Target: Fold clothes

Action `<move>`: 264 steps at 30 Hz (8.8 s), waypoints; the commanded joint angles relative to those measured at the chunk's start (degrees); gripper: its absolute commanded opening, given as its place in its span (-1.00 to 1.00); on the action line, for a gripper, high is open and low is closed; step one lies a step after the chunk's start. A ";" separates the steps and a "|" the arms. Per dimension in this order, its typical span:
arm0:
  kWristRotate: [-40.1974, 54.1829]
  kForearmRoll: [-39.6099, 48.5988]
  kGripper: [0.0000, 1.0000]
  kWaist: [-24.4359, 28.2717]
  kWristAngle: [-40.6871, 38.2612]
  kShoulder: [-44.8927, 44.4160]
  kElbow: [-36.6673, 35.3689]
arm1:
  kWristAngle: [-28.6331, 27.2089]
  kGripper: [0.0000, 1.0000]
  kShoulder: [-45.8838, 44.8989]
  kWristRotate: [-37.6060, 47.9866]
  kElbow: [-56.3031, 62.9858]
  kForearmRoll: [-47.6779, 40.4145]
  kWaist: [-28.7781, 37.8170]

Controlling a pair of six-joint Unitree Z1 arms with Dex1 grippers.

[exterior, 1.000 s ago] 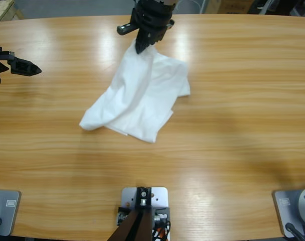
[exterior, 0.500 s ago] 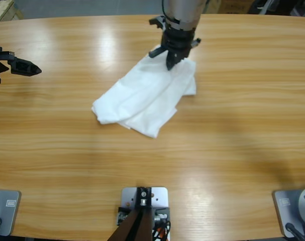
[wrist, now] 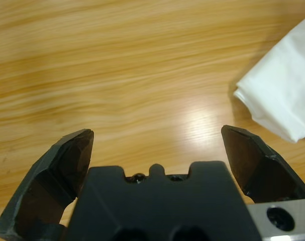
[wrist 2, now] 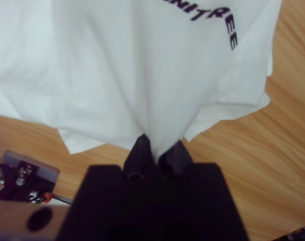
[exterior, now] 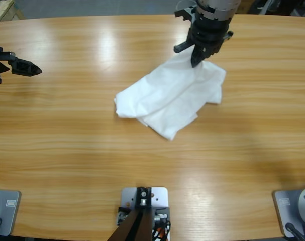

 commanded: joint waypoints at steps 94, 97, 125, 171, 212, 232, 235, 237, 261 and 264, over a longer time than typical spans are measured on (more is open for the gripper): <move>-2.44 57.54 1.00 -6.16 8.45 63.38 -77.36 | 14.79 0.97 -63.99 16.14 61.14 -19.15 -1.21; -2.99 56.97 1.00 -3.62 10.31 60.80 -69.98 | 14.79 0.97 -64.05 16.30 61.71 -20.05 -1.21; -10.37 50.15 1.00 -17.62 0.10 74.33 -110.00 | 16.97 0.97 -71.52 17.11 63.45 -16.48 -1.21; -10.93 41.98 1.00 -15.16 10.29 74.05 -126.49 | 20.29 0.98 -74.80 18.34 66.61 -15.39 -1.21; -9.07 57.98 1.00 -6.24 -0.03 73.49 -123.08 | 21.21 0.98 -76.82 19.73 66.15 -15.72 -1.17; -5.66 57.04 1.00 -8.53 1.42 65.76 -99.65 | 21.12 0.99 -78.90 20.54 67.68 -17.87 -1.17; -5.08 55.87 1.00 -8.83 1.59 62.73 -95.98 | 21.12 0.98 -76.10 19.27 67.59 -20.66 -1.15; -3.18 52.90 1.00 -8.83 1.59 58.81 -87.42 | 21.23 0.98 -73.26 18.48 67.14 -23.46 -1.00; 1.62 28.18 1.00 -15.98 18.98 42.13 -53.19 | 16.23 0.98 -58.56 10.87 63.24 -29.47 4.77; 1.44 28.18 1.00 -15.33 19.31 45.75 -57.06 | 16.06 0.99 -54.32 8.58 59.49 -27.89 4.77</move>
